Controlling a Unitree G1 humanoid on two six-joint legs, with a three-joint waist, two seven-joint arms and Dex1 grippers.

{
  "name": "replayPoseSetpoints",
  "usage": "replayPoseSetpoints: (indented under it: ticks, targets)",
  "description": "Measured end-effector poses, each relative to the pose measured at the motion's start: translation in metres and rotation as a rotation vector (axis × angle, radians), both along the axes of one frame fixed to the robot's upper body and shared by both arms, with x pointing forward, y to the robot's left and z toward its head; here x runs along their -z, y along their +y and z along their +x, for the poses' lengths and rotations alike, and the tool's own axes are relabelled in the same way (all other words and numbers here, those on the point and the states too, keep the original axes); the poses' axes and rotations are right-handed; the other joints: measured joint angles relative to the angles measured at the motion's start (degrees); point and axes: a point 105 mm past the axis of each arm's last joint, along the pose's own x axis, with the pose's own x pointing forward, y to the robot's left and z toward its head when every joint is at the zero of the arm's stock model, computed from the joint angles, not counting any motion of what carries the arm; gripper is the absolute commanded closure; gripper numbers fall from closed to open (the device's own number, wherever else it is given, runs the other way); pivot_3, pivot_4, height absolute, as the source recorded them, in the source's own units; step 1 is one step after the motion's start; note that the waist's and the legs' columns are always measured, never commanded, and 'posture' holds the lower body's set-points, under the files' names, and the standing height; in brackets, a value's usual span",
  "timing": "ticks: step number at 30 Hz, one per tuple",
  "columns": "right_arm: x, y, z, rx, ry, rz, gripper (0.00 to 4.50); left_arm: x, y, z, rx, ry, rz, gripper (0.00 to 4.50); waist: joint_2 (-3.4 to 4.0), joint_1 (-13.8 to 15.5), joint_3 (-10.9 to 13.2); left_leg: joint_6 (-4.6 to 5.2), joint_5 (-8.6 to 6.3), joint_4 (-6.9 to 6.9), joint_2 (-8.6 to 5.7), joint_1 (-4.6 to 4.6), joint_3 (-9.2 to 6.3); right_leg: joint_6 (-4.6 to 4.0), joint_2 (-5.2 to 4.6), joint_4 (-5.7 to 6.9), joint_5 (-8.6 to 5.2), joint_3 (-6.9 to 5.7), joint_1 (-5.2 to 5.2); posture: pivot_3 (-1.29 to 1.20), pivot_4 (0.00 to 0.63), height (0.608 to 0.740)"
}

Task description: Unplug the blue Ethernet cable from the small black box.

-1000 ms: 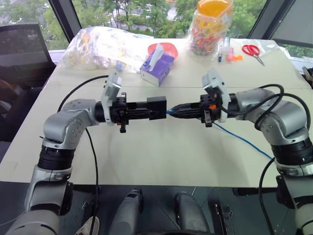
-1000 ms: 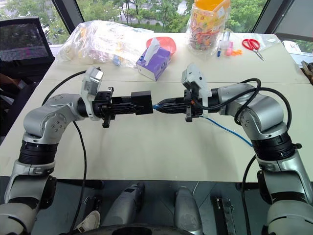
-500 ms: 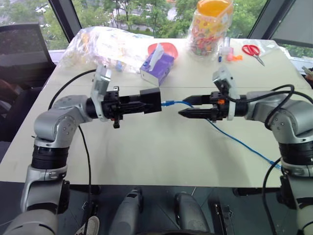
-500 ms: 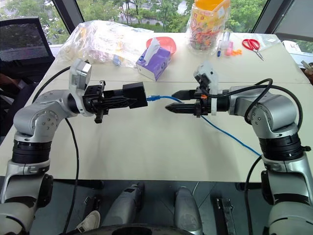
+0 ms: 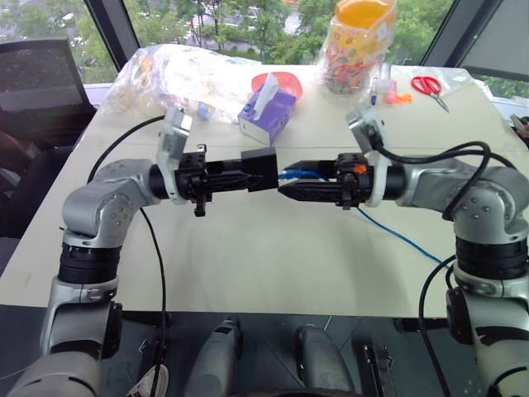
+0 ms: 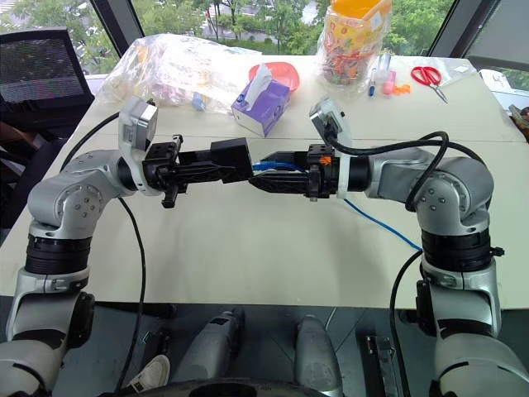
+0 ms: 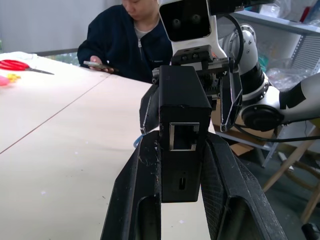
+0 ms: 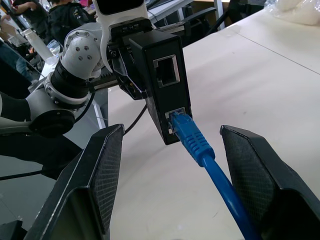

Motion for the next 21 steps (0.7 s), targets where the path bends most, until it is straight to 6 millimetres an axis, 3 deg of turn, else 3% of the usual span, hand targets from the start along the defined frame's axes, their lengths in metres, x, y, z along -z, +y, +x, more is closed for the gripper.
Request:
replayPoseSetpoints:
  ticks: [12, 15, 16, 21]
  targets:
    - [0.0022, 0.0018, -0.0011, -0.006, -0.001, -0.016, 1.32, 0.001, -0.0002, 0.0, 0.0, 0.003, 0.0, 4.01, 0.0, 0.0, 0.0, 0.0, 0.0, 0.0, 0.0, 0.0, 0.0, 0.0, 0.0, 0.0, 0.0, 0.0, 0.0, 0.0, 0.15, 0.728]
    - [0.0032, 0.0027, -0.0014, -0.009, 0.002, -0.019, 2.08, 0.0011, -0.0006, -0.0001, 0.001, 0.004, -0.002, 4.01, 0.0, 0.0, 0.0, 0.0, 0.0, 0.0, 0.0, 0.0, 0.0, 0.0, 0.0, 0.0, 0.0, 0.0, 0.0, 0.0, 0.15, 0.728]
    - [0.0032, 0.0027, -0.0014, -0.009, 0.002, -0.019, 2.58, 0.0011, -0.0006, -0.0001, 0.001, 0.004, -0.002, 4.01, 0.0, 0.0, 0.0, 0.0, 0.0, 0.0, 0.0, 0.0, 0.0, 0.0, 0.0, 0.0, 0.0, 0.0, 0.0, 0.0, 0.15, 0.728]
    - [0.0049, 0.0037, -0.0015, -0.012, 0.006, -0.026, 2.58, 0.0011, -0.0006, -0.0001, 0.001, 0.003, -0.002, 4.01, 0.0, 0.0, 0.0, 0.0, 0.0, 0.0, 0.0, 0.0, 0.0, 0.0, 0.0, 0.0, 0.0, 0.0, 0.0, 0.0, 0.15, 0.728]
